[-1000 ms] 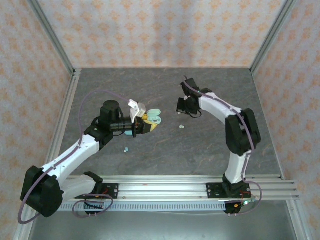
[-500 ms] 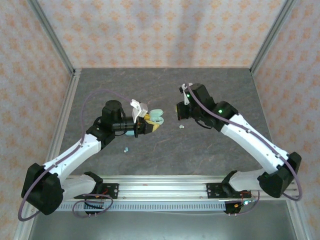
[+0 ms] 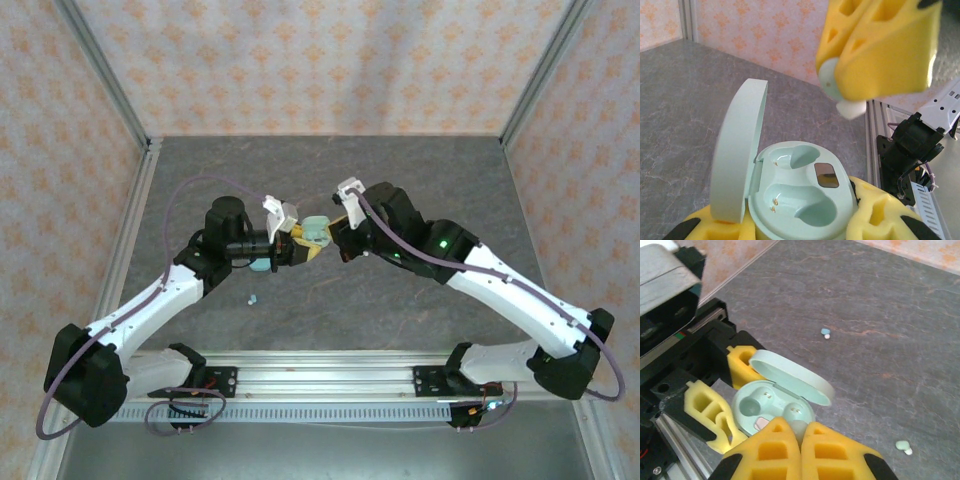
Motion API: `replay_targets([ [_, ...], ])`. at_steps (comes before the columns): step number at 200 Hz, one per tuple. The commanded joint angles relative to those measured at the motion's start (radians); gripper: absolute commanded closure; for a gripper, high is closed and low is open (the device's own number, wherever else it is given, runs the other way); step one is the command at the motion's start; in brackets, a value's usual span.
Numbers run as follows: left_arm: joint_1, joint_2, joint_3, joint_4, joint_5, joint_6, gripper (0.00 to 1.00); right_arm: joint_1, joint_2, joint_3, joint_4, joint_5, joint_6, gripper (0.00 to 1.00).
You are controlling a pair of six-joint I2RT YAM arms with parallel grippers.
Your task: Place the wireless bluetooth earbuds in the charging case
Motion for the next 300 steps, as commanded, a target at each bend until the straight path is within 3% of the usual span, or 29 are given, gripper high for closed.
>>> replay_targets([
  [1,-0.003,-0.032,0.018,0.04,0.031,0.027,0.9,0.012,0.011,0.034,0.052,-0.05,-0.058,1.0],
  [60,-0.005,-0.042,0.011,0.04,0.028,0.026,0.9,0.014,0.046,0.045,0.06,-0.101,-0.096,1.0],
  [271,-0.011,-0.046,0.004,0.027,0.021,0.032,0.9,0.022,0.124,0.053,0.081,-0.079,-0.185,0.96],
  [300,-0.012,-0.047,0.005,0.019,0.018,0.038,0.9,0.024,0.117,0.049,0.074,-0.119,-0.185,0.88],
])
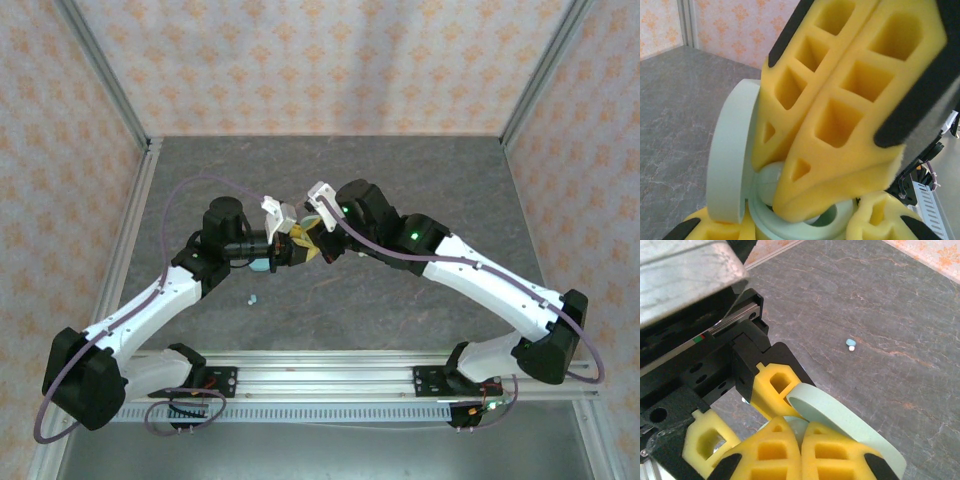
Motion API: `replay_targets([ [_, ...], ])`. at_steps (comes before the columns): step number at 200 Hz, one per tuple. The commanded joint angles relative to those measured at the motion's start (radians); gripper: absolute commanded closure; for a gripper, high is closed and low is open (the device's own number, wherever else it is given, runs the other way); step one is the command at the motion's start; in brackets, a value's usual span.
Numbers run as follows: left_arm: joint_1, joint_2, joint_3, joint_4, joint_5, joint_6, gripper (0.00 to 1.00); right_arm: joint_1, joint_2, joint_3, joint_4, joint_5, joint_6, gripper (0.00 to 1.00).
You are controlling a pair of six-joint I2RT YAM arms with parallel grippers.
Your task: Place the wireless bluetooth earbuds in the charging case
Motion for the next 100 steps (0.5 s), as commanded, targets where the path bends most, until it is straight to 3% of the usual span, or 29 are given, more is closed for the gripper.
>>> replay_targets([
  [1,-0.011,-0.029,0.005,0.021,0.015,0.019,0.9,0.008,-0.001,0.022,-0.007,-0.03,-0.015,0.88],
  [100,-0.012,-0.023,0.009,0.025,0.012,0.02,0.9,0.008,-0.035,0.043,-0.025,-0.058,0.047,0.7],
])
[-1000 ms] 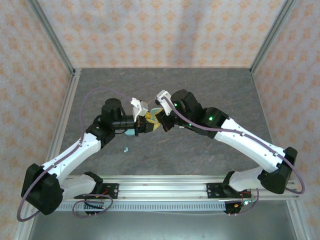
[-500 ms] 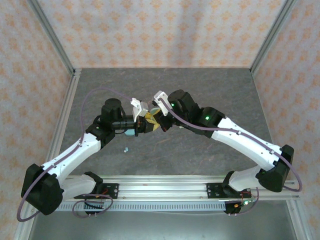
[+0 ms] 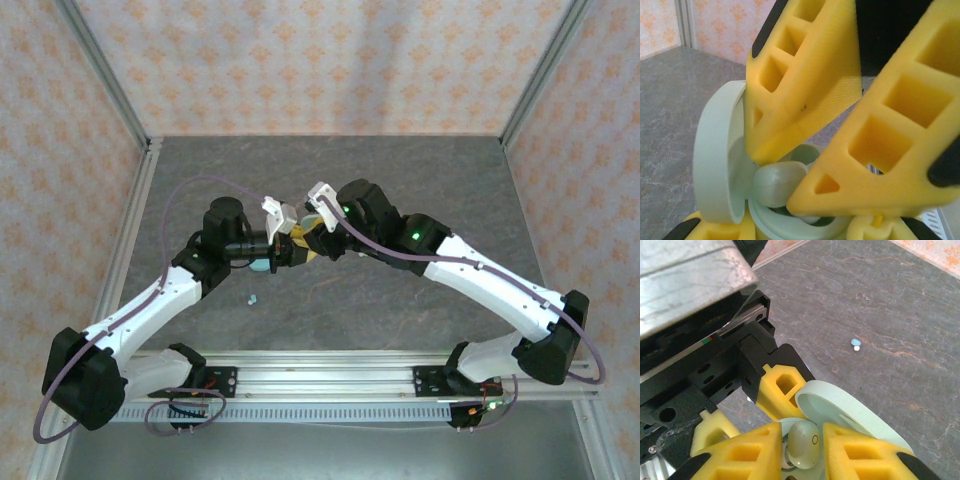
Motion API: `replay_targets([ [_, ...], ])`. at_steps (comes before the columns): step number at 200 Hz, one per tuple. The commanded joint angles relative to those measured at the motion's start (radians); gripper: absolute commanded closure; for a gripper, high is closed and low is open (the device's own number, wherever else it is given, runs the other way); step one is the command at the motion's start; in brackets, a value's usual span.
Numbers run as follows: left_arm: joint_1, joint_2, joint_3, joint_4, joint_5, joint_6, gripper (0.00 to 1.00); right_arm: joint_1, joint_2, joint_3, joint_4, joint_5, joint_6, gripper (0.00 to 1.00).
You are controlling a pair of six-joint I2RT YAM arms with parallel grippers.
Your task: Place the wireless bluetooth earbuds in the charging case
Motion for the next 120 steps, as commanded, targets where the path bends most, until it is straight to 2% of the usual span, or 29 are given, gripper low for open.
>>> replay_targets([
  [1,-0.007,-0.022,0.008,0.025,0.012,0.02,0.9,0.009,-0.03,0.041,-0.021,-0.036,0.037,0.7],
  [72,-0.006,-0.024,0.002,0.035,0.012,0.021,0.9,0.003,-0.063,0.063,-0.023,-0.047,0.111,0.65],
  [120,-0.007,-0.035,-0.021,0.041,-0.01,0.044,0.9,-0.051,-0.118,0.055,-0.017,-0.05,0.224,0.66],
])
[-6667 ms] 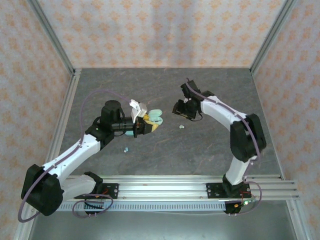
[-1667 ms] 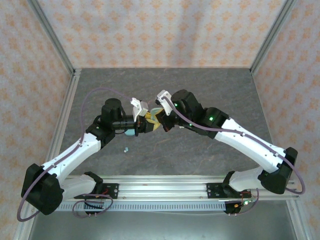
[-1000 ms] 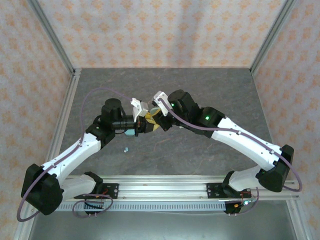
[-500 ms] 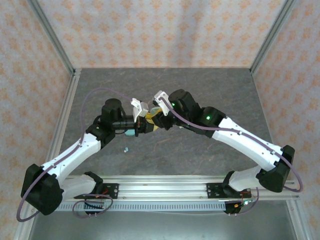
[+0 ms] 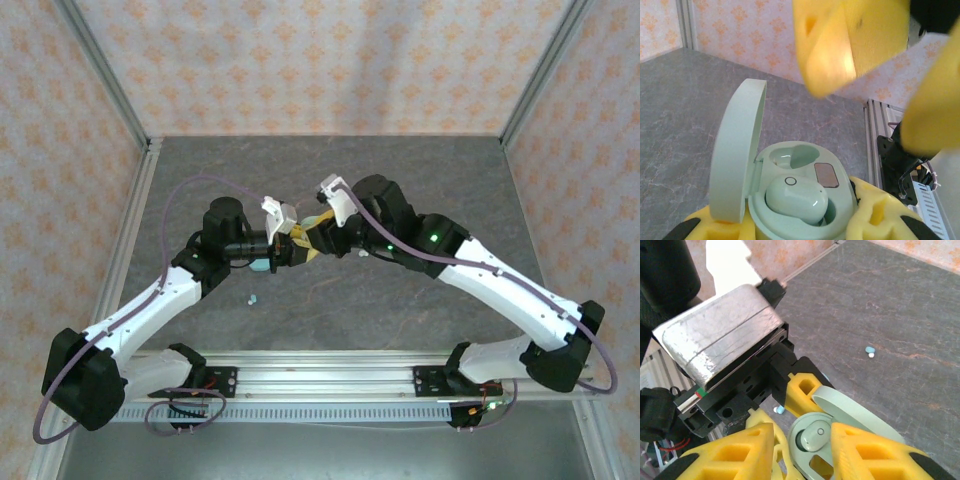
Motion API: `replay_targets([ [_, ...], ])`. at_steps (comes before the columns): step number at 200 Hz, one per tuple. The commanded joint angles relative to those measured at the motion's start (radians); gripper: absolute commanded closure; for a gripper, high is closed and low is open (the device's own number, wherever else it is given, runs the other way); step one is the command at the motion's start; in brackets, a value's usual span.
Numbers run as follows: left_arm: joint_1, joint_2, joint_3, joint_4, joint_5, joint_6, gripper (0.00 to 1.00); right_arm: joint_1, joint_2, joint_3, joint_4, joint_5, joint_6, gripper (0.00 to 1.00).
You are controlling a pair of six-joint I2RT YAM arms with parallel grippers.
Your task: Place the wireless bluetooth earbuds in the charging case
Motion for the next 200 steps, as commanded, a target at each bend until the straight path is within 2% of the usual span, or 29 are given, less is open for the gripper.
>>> replay_targets([
  [1,-0.007,-0.032,-0.019,0.039,-0.005,0.038,0.9,-0.035,-0.05,0.028,-0.001,-0.005,0.091,0.66],
  [31,-0.008,-0.042,-0.024,0.033,-0.015,0.047,0.9,-0.09,-0.073,0.018,-0.018,0.01,0.185,0.67],
  [50,-0.006,-0.045,-0.023,0.016,-0.022,0.057,0.91,-0.123,-0.077,0.006,-0.049,0.069,0.247,0.67],
  [84,-0.007,-0.059,-0.027,-0.011,-0.043,0.079,0.91,-0.255,-0.072,-0.072,-0.132,0.135,0.432,0.66],
  [108,-0.007,-0.067,-0.032,-0.024,-0.054,0.084,0.91,-0.383,-0.065,-0.215,-0.112,0.043,0.567,0.68],
  [128,-0.008,-0.077,-0.045,-0.031,-0.066,0.088,0.91,-0.414,-0.04,-0.317,-0.046,0.001,0.625,0.7],
  [164,-0.008,-0.098,-0.063,-0.041,-0.086,0.095,0.91,-0.413,0.066,-0.374,0.012,0.004,0.564,0.72],
  [200,-0.008,-0.092,-0.065,-0.041,-0.09,0.096,0.91,-0.413,0.221,-0.307,-0.009,0.043,0.427,0.72],
])
